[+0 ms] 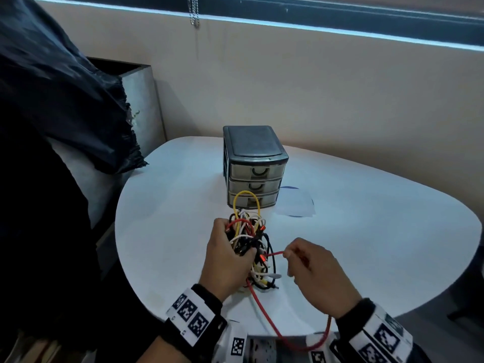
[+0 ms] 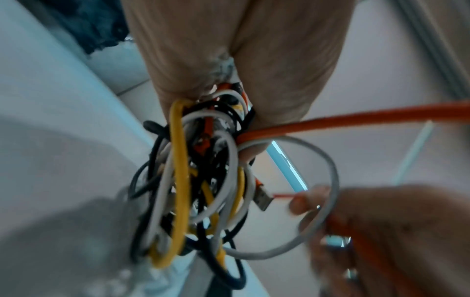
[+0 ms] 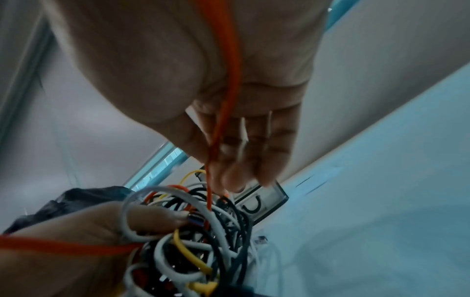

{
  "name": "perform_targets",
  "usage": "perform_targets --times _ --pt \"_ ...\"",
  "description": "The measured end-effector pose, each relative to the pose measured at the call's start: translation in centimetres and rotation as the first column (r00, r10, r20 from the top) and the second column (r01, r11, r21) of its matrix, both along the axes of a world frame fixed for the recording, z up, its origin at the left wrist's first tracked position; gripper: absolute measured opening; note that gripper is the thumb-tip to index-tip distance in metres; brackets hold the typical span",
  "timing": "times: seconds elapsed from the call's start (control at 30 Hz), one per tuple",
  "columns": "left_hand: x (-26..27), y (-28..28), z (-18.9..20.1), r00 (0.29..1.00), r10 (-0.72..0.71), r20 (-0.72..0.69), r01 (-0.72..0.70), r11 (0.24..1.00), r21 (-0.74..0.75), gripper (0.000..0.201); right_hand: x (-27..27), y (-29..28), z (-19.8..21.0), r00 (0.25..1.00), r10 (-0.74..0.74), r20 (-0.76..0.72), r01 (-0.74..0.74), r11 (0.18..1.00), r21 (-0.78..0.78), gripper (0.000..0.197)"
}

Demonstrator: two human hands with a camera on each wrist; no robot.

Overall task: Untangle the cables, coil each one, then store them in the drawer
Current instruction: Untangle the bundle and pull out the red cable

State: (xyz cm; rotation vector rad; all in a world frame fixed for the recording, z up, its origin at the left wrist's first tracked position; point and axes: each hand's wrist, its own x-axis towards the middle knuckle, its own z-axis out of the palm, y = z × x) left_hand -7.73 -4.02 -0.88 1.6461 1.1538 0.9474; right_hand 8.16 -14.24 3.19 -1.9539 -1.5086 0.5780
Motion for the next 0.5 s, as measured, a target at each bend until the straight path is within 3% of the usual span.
perform_targets --times 0.1,0.3,0.5 --pt "0.0 0.6 -0.3 0.997 0.007 0.079 -0.001 0.997 -0.076 0.049 -0.2 1.0 -0.7 0.999 0.013 0.042 -0.007 0.991 -0.134 0.014" --pt "-0.3 1.2 -0.9 0.982 0.034 0.186 -0.006 0.988 -0.152 0.054 -1.6 2.9 -0.4 0.994 -0.005 0.111 0.019 0.992 -0.123 0.019" --pt "-0.3 0.8 -1.1 0.954 0.001 0.299 0.061 0.978 -0.197 0.057 -2.5 4.3 -1.1 0.971 0.098 0.218 -0.074 0.991 -0.114 0.022"
